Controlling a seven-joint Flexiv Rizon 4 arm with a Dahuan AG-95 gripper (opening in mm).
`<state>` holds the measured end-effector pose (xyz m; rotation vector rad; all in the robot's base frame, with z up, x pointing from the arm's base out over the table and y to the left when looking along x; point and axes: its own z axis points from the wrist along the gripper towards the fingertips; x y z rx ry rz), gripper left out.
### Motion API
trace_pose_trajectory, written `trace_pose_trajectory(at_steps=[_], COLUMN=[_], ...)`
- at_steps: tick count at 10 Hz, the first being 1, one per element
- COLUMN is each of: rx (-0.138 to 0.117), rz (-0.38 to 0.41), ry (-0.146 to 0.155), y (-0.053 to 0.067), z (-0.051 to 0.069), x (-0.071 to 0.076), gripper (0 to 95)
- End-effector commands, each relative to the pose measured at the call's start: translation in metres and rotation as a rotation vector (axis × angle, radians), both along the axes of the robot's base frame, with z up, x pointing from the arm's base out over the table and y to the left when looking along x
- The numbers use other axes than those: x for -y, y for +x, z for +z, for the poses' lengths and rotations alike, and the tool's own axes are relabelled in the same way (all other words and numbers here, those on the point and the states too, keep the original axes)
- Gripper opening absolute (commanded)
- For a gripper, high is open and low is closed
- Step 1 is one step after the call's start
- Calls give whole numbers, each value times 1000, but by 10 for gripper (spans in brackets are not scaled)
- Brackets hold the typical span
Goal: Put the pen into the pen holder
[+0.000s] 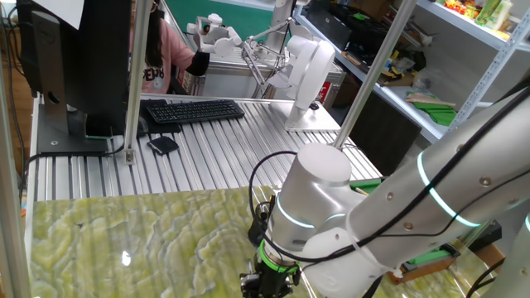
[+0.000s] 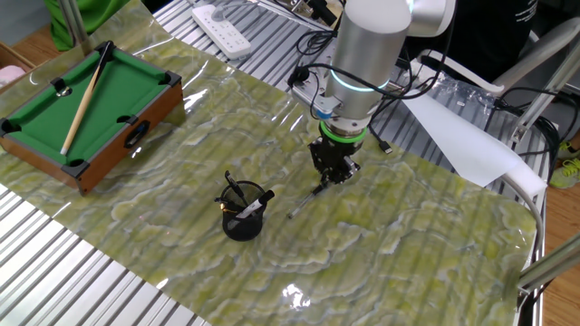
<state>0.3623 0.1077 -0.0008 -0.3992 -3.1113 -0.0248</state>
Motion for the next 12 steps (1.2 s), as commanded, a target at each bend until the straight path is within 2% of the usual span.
trace_pose_trajectory(at_steps=[1,5,8,12], rx=[0,-18,-34,-54], rz=[-1,-28,-35,-55], ry=[3,11,13,12], y=[0,-1,-7,-16], z=[0,4,21,51], x=[-1,0,5,8], gripper=[0,0,0,0])
